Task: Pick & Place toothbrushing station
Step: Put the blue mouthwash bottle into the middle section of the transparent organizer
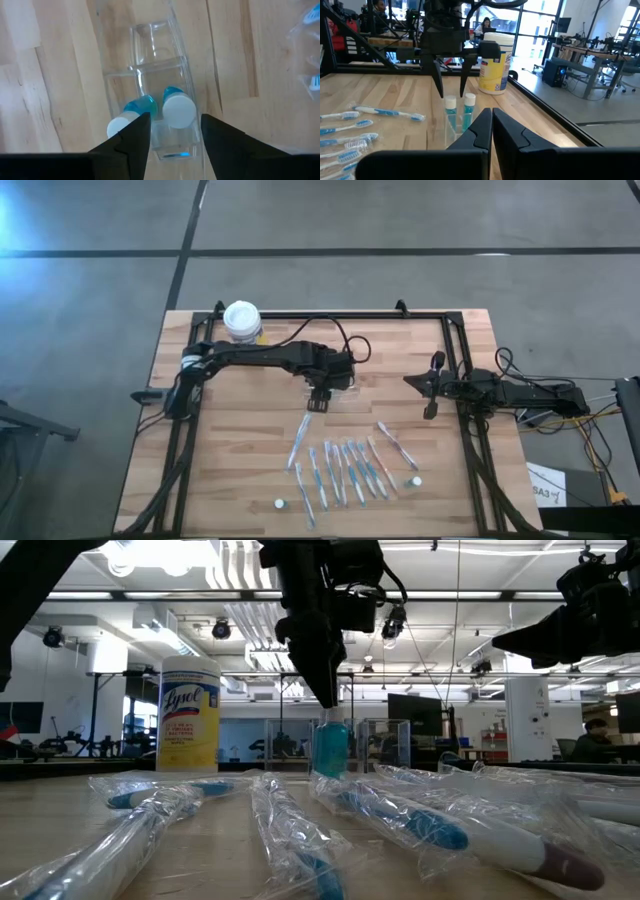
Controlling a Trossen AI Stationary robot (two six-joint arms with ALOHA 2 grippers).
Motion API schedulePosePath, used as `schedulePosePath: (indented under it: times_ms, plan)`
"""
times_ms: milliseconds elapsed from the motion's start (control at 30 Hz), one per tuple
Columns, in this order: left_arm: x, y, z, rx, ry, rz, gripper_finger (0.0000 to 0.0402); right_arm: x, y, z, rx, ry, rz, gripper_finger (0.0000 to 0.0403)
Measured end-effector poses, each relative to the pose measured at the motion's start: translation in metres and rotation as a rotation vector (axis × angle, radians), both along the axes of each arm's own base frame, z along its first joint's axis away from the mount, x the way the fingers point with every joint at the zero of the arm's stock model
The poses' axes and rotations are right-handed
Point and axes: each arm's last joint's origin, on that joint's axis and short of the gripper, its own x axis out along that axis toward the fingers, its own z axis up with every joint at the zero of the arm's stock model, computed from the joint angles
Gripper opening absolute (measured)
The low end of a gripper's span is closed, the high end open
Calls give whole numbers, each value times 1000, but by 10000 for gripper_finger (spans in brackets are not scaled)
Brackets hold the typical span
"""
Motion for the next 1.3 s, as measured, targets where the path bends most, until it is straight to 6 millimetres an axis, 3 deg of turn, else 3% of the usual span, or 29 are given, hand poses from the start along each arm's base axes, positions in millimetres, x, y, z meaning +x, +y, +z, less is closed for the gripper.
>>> schedulePosePath:
  times_ms: [200, 400, 600, 733, 833, 933, 1100, 1300]
  plan:
    - [-4, 0, 3, -1, 19, 1, 179, 0, 0, 0, 0, 0, 0, 8]
    - [-21, -2, 40, 4, -46, 14, 177, 0, 0, 0, 0, 0, 0, 8]
    - [-63, -7, 98, -20, -218, 49, 151, 0, 0, 0, 0, 0, 0, 8]
    - [-102, -15, 115, -128, -382, -34, 102, 0, 0, 0, 0, 0, 0, 8]
    - [-135, -24, 102, -242, -532, -161, 54, 0, 0, 0, 0, 0, 2, 8]
    - [-166, -28, 78, -272, -721, -181, 12, 0, 0, 0, 0, 1, 2, 8]
    - [-215, -31, 43, -267, -978, -120, 8, 0, 0, 0, 0, 1, 2, 8]
    - [-264, -33, 22, -226, -1124, -44, 5, 0, 0, 0, 0, 1, 2, 8]
